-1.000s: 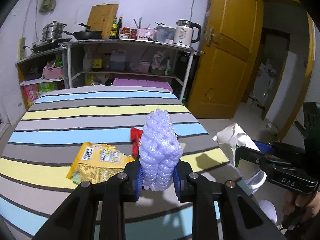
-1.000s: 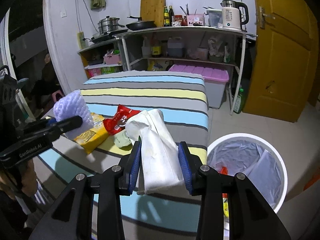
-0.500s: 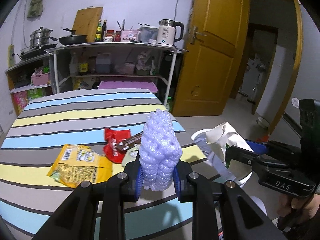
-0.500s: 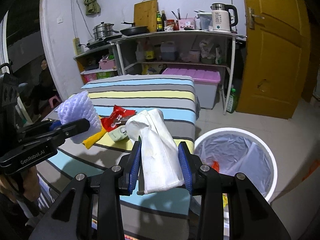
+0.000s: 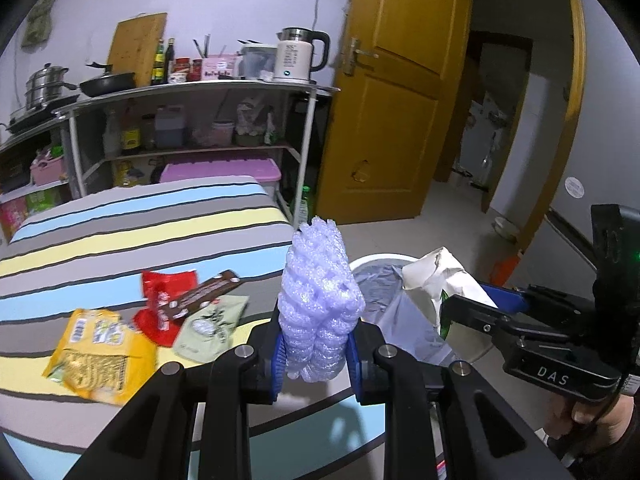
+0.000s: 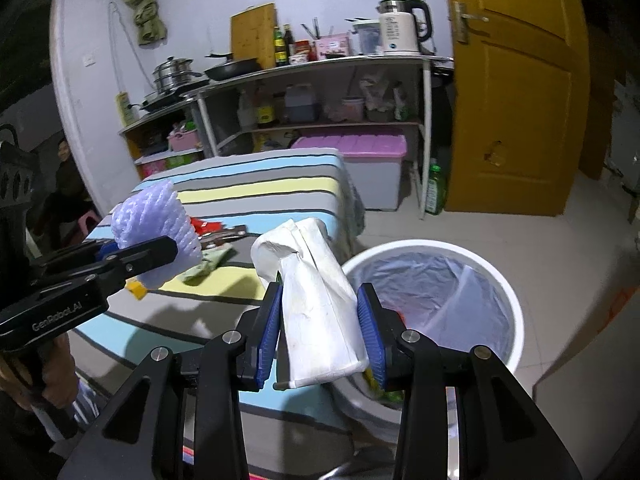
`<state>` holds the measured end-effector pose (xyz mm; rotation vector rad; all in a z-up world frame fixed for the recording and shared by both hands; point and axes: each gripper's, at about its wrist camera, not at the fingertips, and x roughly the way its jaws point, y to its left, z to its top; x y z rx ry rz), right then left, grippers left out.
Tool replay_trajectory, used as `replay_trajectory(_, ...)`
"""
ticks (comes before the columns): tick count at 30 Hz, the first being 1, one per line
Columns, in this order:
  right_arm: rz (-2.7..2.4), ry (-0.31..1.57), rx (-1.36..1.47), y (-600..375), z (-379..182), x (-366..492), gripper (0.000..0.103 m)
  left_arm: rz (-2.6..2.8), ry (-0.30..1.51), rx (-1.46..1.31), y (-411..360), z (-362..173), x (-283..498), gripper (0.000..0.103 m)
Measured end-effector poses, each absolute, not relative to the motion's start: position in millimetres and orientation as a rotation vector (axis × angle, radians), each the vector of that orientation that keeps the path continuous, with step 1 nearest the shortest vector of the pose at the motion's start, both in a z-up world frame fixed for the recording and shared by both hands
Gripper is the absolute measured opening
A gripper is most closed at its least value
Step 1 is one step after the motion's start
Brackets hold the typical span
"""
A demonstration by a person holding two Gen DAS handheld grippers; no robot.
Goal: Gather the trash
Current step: 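Carry the mesh net and white bag over the bin and release both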
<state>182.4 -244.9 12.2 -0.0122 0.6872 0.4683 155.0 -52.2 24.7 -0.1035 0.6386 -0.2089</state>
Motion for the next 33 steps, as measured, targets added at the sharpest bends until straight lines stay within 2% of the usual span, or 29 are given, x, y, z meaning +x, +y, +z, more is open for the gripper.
replay_trajectory(13,0.376,0.713,0.040,-290,0,201,0.041,-0.299,0.669,-0.063,-106,13,188,0.025)
replay_trajectory(23,0.311,0.749,0.053,-313,-15,219,0.048,-0.365,0.707,-0.049,-139,-6,214,0.029)
replay_trajectory(28,0.289,0.773,0.053,-318,-27,228,0.052,-0.369,0.741,-0.048,-144,-19,225,0.032)
replay_trajectory(33,0.283,0.783,0.068,-322,-36,235,0.055,-0.371,0.757,-0.065,-143,-27,235,0.044)
